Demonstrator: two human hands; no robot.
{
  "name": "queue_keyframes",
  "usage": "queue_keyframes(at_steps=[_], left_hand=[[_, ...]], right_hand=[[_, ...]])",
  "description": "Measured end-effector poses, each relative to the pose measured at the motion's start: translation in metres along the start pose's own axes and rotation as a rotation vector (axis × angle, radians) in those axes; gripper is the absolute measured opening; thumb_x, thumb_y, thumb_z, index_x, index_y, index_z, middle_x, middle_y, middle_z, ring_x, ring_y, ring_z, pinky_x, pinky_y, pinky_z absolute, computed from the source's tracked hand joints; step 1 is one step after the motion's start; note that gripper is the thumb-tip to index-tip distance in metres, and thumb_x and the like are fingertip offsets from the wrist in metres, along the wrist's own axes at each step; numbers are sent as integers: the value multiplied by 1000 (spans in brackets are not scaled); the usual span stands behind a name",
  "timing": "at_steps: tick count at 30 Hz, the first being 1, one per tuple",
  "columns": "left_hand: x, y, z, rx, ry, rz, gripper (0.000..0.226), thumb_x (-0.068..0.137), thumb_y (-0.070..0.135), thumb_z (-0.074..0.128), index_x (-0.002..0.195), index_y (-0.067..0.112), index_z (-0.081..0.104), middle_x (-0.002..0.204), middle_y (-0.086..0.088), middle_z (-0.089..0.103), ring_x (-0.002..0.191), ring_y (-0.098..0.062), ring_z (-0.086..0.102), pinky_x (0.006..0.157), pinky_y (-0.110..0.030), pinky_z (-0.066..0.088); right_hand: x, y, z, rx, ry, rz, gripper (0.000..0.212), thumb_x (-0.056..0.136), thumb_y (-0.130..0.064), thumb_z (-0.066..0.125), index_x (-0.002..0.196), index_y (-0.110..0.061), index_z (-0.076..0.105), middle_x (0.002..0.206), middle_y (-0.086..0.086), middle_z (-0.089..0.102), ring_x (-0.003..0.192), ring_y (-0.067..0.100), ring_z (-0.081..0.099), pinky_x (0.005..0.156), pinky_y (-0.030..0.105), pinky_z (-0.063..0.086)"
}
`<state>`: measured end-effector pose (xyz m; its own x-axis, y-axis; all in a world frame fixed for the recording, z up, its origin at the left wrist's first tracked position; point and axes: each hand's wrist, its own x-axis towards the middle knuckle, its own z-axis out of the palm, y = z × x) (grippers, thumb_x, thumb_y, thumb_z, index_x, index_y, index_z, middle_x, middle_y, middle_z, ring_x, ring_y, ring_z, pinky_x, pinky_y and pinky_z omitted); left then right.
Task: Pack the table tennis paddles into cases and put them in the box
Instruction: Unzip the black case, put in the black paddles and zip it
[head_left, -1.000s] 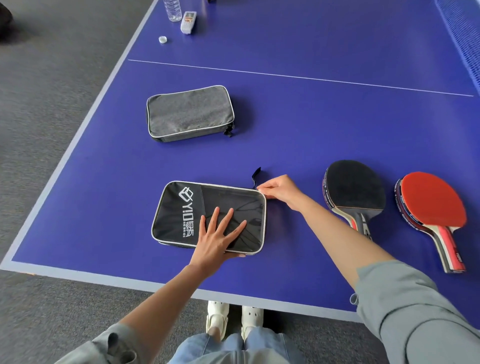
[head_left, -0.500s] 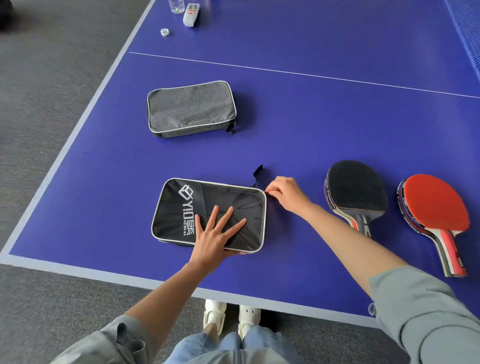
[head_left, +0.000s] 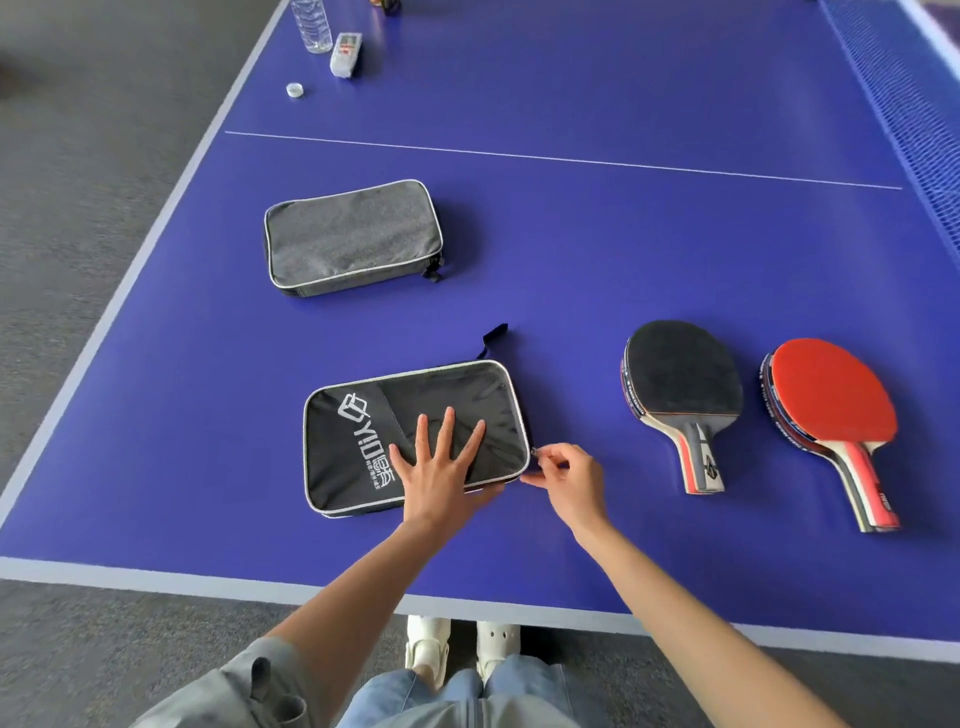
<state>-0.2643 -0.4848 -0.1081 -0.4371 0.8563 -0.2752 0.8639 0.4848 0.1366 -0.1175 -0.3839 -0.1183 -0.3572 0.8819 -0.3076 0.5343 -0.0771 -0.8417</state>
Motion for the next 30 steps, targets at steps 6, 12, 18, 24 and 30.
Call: queue_keyframes(at_steps=[6, 12, 18, 24, 30], left_hand=[[13, -8, -24, -50, 36, 27, 73, 76, 68, 0, 138, 48, 34, 146, -4, 33, 127, -33, 30, 101, -50, 23], [48, -41, -20, 43, 41, 302, 69, 84, 70, 6, 143, 41, 28, 154, -14, 21, 143, -40, 6, 111, -59, -1], [54, -40, 4, 79, -14, 184, 64, 76, 69, -21, 138, 52, -23, 155, 4, -25, 139, -31, -30, 105, -60, -22], [56, -40, 12, 70, 17, 176, 60, 82, 69, -11, 140, 52, -16, 157, 5, -18, 141, -30, -24, 106, -59, -20], [57, -40, 11, 77, 21, 164, 63, 78, 68, -22, 138, 52, -20, 156, 6, -20, 141, -29, -24, 107, -59, -19]], right_hand=[[52, -27, -1, -140, 70, -98, 14, 88, 6, 53, 92, 7, 67, 96, 23, 58, 72, 25, 60, 57, 12, 54], [97, -48, -2, -317, 42, -273, 13, 83, 7, 57, 80, 3, 69, 85, 20, 62, 73, 25, 55, 63, 15, 30], [108, -42, 0, -391, 8, -298, 11, 87, 0, 56, 81, 0, 66, 87, 16, 60, 77, 24, 54, 69, 28, 39], [86, -23, 2, -352, 93, -314, 11, 88, 0, 56, 78, 0, 61, 83, 14, 57, 72, 26, 54, 68, 33, 43], [94, -25, -15, -419, 22, -411, 12, 88, 1, 57, 77, 1, 60, 81, 11, 55, 67, 20, 50, 65, 34, 44]])
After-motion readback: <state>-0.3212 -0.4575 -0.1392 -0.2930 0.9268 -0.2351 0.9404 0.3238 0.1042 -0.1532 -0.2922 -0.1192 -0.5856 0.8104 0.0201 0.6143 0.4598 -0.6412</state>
